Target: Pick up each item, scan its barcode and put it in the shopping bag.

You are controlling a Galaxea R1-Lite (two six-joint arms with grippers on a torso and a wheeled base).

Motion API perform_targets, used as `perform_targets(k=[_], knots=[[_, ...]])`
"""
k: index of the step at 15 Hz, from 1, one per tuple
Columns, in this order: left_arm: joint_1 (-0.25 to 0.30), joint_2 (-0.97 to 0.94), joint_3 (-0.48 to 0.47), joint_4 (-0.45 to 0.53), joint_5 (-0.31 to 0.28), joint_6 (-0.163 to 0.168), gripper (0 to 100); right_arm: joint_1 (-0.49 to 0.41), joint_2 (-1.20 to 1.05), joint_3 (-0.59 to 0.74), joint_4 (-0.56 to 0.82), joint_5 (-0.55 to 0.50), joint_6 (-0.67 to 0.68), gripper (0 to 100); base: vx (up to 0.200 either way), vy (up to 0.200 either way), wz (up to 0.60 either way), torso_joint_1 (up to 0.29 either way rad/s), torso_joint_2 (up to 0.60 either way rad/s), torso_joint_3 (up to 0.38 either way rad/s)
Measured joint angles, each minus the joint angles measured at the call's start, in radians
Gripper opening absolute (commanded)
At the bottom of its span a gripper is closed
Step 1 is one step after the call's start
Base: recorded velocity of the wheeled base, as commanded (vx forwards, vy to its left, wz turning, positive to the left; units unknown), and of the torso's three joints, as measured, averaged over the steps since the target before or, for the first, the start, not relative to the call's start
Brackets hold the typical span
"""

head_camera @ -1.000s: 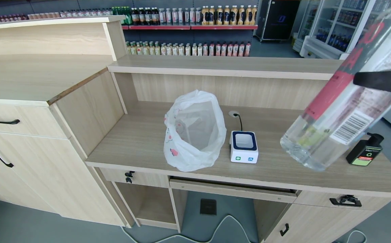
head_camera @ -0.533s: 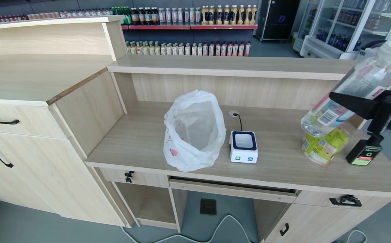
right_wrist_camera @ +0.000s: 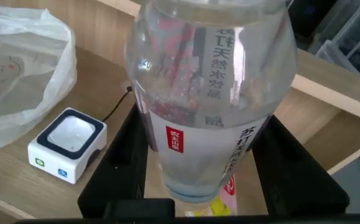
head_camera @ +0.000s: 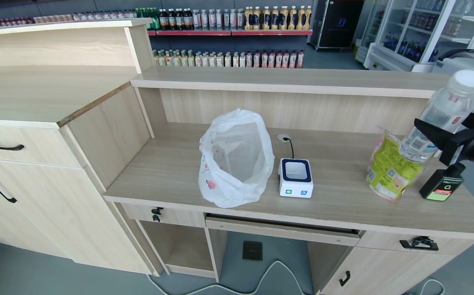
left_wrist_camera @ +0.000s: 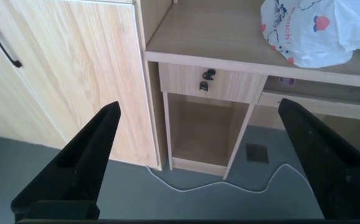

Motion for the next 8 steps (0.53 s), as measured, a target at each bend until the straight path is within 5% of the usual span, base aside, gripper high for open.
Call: perform_targets(k=[4,8], knots=[[-0.001,0.0,0.0,0.0,0.0,0.0,100,-0.04,0.001,0.033,-0.065,0.004,-0.168,0,0.0,0.0,0.0,0.0,0.0,0.0],[0.0,0.0,0.0,0.0,-0.001,0.0,100,-0.047,-0.001,0.038,-0.094,0.023,-0.177,0,0.0,0.0,0.6,-0.001,0.0,0.002]])
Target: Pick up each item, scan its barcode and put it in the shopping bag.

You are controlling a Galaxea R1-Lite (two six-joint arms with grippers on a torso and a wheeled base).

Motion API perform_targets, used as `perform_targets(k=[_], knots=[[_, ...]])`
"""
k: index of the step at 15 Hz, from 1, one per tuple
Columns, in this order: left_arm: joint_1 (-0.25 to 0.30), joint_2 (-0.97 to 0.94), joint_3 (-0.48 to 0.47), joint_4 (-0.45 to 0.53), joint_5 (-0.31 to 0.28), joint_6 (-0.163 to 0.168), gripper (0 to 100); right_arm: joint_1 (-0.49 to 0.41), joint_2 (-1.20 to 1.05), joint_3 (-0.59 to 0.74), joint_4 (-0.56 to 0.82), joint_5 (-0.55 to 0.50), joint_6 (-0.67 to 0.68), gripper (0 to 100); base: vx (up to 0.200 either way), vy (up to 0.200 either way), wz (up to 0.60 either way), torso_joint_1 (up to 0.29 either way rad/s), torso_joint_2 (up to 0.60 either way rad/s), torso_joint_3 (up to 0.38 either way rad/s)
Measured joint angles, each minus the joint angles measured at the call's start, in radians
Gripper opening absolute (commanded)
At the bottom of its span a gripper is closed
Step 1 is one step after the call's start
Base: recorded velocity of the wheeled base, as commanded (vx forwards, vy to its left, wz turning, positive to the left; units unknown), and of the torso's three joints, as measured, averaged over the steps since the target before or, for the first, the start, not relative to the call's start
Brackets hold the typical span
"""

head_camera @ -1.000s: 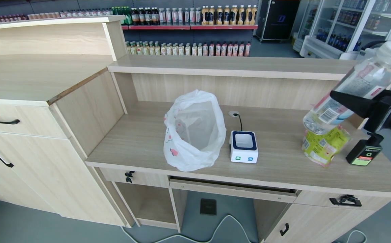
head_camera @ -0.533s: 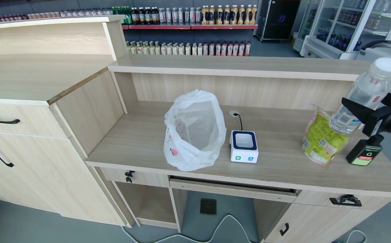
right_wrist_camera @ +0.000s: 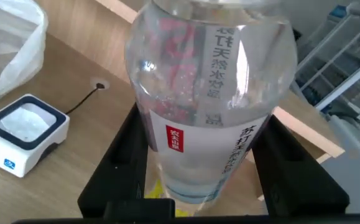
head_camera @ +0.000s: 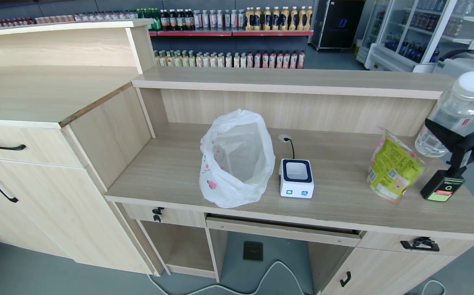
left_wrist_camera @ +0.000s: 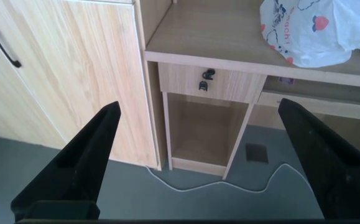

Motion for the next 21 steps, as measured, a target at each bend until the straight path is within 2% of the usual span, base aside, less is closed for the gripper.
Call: perform_targets(k=[2,7,14,18,21], knots=[[0.0,0.0,0.0,0.0,0.0,0.0,100,0.003,-0.001,-0.005,-0.006,-0.002,-0.003,0,0.0,0.0,0.6,0.007,0.0,0.002],[0.0,0.0,0.0,0.0,0.0,0.0,100,-0.007,0.006,-0.044,-0.011,0.0,0.0,0,0.0,0.0,0.0,-0.003,0.01,0.01],[0.0,0.0,0.0,0.0,0.001,0.0,100,-0.006,0.152,-0.161,-0.02,0.001,0.003,0,0.0,0.0,0.0,-0.122,0.33,0.208],[0.0,0.0,0.0,0.0,0.0,0.0,100,0.033,0.231,-0.298,-0.001,0.02,0.014,0,0.0,0.0,0.0,-0.005,0.02,0.01],[0.0,0.0,0.0,0.0,0.0,0.0,100,0.048,0.236,-0.288,-0.006,0.023,-0.016,0,0.0,0.0,0.0,0.0,0.0,0.0]])
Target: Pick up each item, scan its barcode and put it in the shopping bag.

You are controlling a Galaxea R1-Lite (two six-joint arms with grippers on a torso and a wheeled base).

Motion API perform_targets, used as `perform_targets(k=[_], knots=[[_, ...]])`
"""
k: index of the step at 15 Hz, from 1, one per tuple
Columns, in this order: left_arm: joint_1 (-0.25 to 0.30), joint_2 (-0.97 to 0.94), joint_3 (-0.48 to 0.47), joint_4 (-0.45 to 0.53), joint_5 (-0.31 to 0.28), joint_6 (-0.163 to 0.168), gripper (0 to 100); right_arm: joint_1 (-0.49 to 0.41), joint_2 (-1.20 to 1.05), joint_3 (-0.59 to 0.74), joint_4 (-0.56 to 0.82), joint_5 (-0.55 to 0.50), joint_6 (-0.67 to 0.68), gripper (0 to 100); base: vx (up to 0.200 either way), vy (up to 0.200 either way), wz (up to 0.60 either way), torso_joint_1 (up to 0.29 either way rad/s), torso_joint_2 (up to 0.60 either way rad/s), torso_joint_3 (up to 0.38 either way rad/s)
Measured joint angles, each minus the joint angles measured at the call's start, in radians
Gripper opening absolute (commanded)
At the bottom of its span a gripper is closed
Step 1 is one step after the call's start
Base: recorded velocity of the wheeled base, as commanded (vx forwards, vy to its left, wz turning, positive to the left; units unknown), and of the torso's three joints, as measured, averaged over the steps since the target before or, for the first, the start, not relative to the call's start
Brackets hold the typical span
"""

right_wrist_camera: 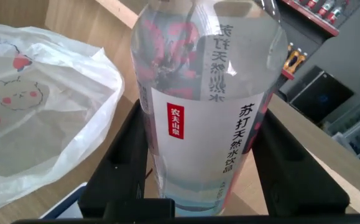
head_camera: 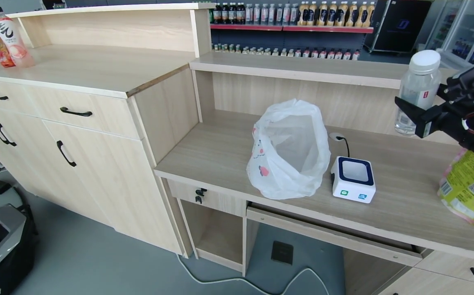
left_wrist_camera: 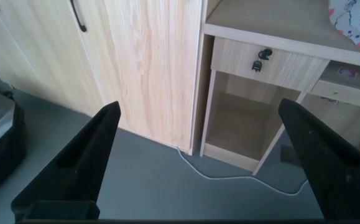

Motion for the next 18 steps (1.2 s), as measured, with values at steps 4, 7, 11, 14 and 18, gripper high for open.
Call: perform_targets(k=[4,7,11,14,18], knots=[[0.0,0.0,0.0,0.0,0.0,-0.001,100,0.005,0.043,0.006,-0.02,0.004,-0.043,0,0.0,0.0,0.0,0.0,0.0,0.0],[0.0,0.0,0.0,0.0,0.0,0.0,100,0.014,0.1,0.001,-0.086,0.073,-0.082,0,0.0,0.0,0.0,0.0,0.0,0.0],[0.0,0.0,0.0,0.0,0.0,0.0,100,0.029,0.197,-0.01,-0.18,0.176,-0.136,0,0.0,0.0,0.0,0.0,0.0,0.0],[0.0,0.0,0.0,0.0,0.0,0.0,100,0.041,0.254,-0.032,-0.207,0.189,-0.16,0,0.0,0.0,0.0,0.0,0.0,0.0],[0.0,0.0,0.0,0.0,0.0,0.0,100,0.057,0.329,-0.108,-0.226,0.207,-0.163,0,0.0,0.0,0.0,0.0,0.0,0.0]])
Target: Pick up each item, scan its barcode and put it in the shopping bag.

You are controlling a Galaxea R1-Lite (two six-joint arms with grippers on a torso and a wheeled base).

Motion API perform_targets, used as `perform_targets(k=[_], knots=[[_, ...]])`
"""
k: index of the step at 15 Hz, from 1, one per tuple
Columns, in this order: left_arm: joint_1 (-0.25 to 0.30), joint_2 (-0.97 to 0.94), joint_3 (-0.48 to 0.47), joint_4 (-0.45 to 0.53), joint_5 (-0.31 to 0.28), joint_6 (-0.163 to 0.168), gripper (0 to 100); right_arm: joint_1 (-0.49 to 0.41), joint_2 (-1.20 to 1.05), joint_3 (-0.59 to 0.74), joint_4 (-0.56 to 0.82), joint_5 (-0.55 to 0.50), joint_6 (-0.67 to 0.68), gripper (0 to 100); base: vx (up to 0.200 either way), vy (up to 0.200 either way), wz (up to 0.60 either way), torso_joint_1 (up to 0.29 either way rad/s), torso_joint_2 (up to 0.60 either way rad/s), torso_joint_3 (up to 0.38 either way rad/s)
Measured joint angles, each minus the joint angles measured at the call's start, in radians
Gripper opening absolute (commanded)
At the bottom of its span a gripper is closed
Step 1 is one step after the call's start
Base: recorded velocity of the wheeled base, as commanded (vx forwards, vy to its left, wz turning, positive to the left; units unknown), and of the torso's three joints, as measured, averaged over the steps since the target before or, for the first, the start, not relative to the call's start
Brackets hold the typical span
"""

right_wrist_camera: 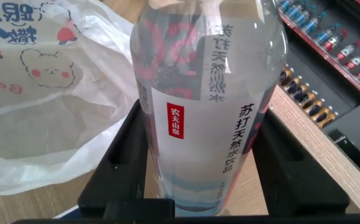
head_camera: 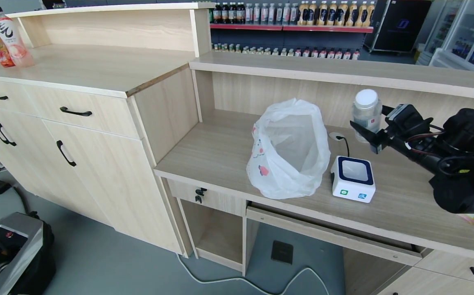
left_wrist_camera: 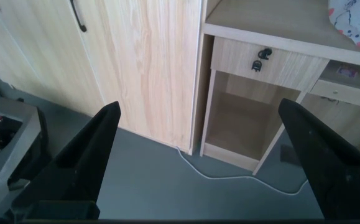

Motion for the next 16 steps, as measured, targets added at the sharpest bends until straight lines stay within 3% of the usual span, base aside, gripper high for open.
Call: perform_targets(k=[16], knots=[[0.0,0.0,0.0,0.0,0.0,0.0,100,0.055,0.106,-0.042,-0.052,0.0,-0.032,0,0.0,0.0,0.0,0.0,0.0,0.0]])
